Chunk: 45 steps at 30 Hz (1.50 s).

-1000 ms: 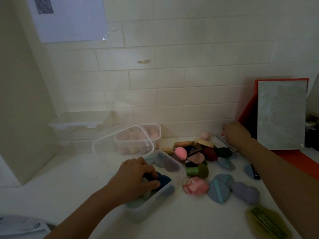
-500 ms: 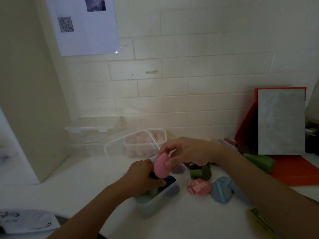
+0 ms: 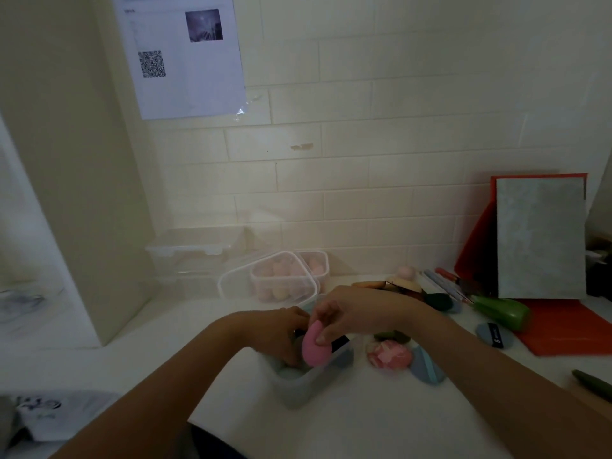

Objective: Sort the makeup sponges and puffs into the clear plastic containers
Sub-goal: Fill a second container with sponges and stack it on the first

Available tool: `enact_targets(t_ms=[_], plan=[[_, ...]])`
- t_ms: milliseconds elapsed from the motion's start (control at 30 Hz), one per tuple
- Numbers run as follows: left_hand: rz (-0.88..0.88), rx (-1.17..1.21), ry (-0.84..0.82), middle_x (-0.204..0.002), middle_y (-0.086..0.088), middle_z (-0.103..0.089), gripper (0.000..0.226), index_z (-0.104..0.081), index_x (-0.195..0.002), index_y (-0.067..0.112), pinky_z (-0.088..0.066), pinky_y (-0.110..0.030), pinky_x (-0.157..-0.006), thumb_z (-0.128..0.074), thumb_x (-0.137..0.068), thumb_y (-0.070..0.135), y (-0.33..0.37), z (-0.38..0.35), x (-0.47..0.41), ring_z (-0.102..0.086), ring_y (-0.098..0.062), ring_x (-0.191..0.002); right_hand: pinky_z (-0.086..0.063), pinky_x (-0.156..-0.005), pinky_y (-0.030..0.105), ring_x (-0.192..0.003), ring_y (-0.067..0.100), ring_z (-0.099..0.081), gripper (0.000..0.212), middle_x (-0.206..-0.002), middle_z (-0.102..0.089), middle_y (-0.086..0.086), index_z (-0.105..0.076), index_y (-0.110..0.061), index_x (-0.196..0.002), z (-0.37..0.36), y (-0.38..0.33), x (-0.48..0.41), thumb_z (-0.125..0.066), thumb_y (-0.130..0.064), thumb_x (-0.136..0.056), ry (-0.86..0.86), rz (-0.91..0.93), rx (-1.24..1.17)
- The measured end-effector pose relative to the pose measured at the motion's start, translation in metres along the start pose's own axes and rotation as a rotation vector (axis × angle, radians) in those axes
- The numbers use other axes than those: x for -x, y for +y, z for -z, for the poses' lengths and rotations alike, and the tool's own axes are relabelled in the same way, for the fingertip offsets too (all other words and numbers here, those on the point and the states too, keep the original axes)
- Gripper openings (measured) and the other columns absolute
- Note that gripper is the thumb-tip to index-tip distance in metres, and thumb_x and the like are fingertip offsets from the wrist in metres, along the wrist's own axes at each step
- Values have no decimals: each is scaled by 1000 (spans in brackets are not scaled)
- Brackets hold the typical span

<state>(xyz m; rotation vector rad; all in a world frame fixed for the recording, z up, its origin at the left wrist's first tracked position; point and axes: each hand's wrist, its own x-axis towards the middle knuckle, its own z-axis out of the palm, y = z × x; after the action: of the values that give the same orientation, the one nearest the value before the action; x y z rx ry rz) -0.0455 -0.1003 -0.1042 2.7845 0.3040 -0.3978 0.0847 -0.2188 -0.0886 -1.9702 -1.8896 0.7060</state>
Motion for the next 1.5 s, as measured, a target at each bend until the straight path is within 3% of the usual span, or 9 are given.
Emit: enact_targets(t_ms=[100, 233, 367, 600, 700, 867, 1067, 1267, 1500], plan=[[2, 25, 3, -139, 3, -37, 59, -43, -136, 23, -34, -18, -96, -68, -82, 22, 0, 0, 0, -43, -16, -121, -44, -68, 11, -76, 0, -56, 20, -95, -66, -6, -69, -17, -103, -3, -5, -5, -70, -19, -83, 31, 44, 123], [-2, 44, -2, -141, 4, -36, 56, -45, -135, 23, -33, -16, -95, -67, -83, 19, -1, 0, 1, -43, -14, -120, -48, -80, 18, -88, 7, -62, 24, -101, -70, -3, -71, -17, -105, -8, -4, -9, -73, -19, -81, -43, 57, 103], [9, 48, 46, -141, 4, -39, 51, -49, -132, 25, -35, -23, -101, -64, -84, 23, -2, -5, -2, -42, -14, -121, -42, -63, 4, -66, -9, -55, 25, -95, -70, -6, -71, -17, -108, -4, -3, -13, -70, -17, -83, -110, 13, 113], [27, 128, 173, -134, 1, -48, 32, -60, -122, 19, -41, -27, -101, -53, -91, 12, -4, -13, -3, -50, -17, -116, -53, -81, 27, -82, 13, -64, 19, -94, -73, -2, -75, -19, -100, -14, -4, -27, -72, -25, -81, -89, 14, 318], [26, 106, 169, -131, 0, -49, 28, -63, -118, 18, -42, -31, -100, -53, -92, 17, -8, -15, -4, -51, -18, -112, -48, -76, 22, -84, 16, -64, 20, -94, -73, 1, -76, -16, -96, -23, -2, -29, -72, -28, -81, -19, -20, 335], [72, 124, 109, -133, 4, -43, 40, -58, -123, 18, -38, -30, -101, -63, -84, 28, -6, -10, -2, -45, -17, -116, -32, -54, 23, -54, 10, -41, 23, -58, -50, -2, -72, -6, -85, -35, -10, -37, -67, -28, -83, 72, -67, 530], [49, -16, 126, -132, 0, -43, 53, -50, -126, 24, -38, -30, -98, -70, -78, 34, -5, -12, -2, -44, -21, -115, -37, -56, 16, -72, 17, -58, 19, -86, -70, 5, -74, -12, -87, -26, -3, -26, -74, -29, -77, 83, -117, 303], [37, -15, 117, -140, 5, -35, 62, -40, -133, 44, -27, -29, -103, -69, -78, 38, -9, -15, -4, -33, -19, -126, -34, -51, 22, -52, 12, -42, 35, -57, -45, -3, -47, -17, -59, -4, 1, -13, -72, -32, -80, 17, -274, 308], [7, -3, 127, -136, 8, -37, 51, -50, -124, 39, -28, -31, -107, -70, -78, 36, -11, -16, -2, -34, -17, -123, -35, -51, 20, -60, 13, -49, 23, -72, -59, 4, -63, -8, -82, -11, 1, -18, -72, -30, -80, -2, -263, 263]])
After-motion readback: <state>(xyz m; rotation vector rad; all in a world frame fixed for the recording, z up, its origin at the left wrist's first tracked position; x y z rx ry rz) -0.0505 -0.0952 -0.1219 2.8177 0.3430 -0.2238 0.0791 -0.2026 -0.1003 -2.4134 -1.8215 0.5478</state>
